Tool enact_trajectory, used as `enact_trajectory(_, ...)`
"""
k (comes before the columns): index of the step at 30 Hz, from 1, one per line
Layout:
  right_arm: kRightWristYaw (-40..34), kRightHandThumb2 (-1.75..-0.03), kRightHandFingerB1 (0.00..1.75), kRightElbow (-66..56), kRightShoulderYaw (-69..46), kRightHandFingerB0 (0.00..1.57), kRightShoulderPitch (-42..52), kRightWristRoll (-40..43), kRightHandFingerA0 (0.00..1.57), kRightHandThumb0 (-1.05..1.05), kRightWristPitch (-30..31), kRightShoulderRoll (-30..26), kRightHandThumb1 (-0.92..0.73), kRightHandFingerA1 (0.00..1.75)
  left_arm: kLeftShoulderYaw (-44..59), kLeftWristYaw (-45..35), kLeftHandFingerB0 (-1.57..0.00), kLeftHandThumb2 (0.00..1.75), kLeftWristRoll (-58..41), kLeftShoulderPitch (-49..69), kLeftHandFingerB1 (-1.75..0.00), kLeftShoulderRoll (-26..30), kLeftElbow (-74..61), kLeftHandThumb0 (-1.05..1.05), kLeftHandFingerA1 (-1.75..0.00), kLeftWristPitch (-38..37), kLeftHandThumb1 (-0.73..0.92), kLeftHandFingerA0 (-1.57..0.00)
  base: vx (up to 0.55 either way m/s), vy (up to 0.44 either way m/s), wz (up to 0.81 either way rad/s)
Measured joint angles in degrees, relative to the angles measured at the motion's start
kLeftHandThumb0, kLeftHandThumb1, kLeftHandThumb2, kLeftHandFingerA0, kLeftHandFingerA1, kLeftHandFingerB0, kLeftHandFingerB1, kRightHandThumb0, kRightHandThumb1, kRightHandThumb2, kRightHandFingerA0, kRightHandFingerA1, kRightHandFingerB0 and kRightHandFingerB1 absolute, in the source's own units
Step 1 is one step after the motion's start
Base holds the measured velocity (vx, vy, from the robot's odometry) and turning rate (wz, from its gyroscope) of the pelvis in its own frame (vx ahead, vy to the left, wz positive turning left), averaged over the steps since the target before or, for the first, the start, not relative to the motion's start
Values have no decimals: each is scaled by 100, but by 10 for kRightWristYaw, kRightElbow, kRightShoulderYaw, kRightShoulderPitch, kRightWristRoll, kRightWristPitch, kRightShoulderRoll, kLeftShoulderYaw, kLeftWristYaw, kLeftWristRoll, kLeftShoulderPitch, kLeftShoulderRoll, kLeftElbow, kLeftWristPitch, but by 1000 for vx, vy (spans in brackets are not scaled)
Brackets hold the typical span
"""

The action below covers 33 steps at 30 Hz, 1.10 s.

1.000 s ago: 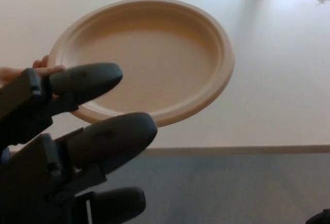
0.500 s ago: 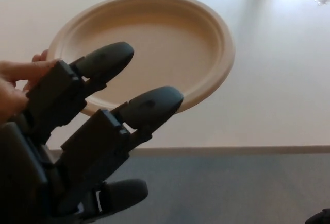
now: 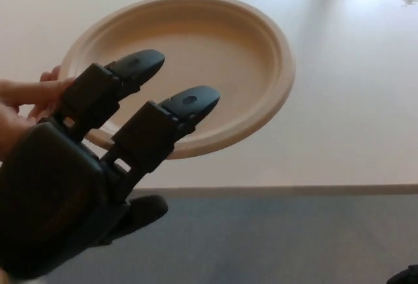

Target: A person passes a plate to the robot and the robot grabs it with its left hand and places it at the centre of the table infront of it

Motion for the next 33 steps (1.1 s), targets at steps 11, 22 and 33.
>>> enact_trajectory(11, 1, -58, 53, 1, 1, 47, -2, 0, 68, -51, 0, 0, -66, 71, -31, 2, -20, 53, 59, -62, -31, 17, 82, -50, -33, 42, 42, -20, 0, 0, 0)
enact_trajectory(22, 5, -58, 51, 1, 1, 46, -11, 0, 69, -51, 0, -3, -65, 70, -70, 9, -12, 67, 113, -115, -37, 24, 136, -54, -44, 89, 44, -35, 0, 0, 0)
enact_trajectory(33, 8, -58, 52, 1, 0, 47, -11, 0, 68, -49, 0, -3, -65, 69, -113, 22, -71, 63, 148, -153, -48, 44, 168, -26, -126, 123, 50, -109, 0, 0, 0)
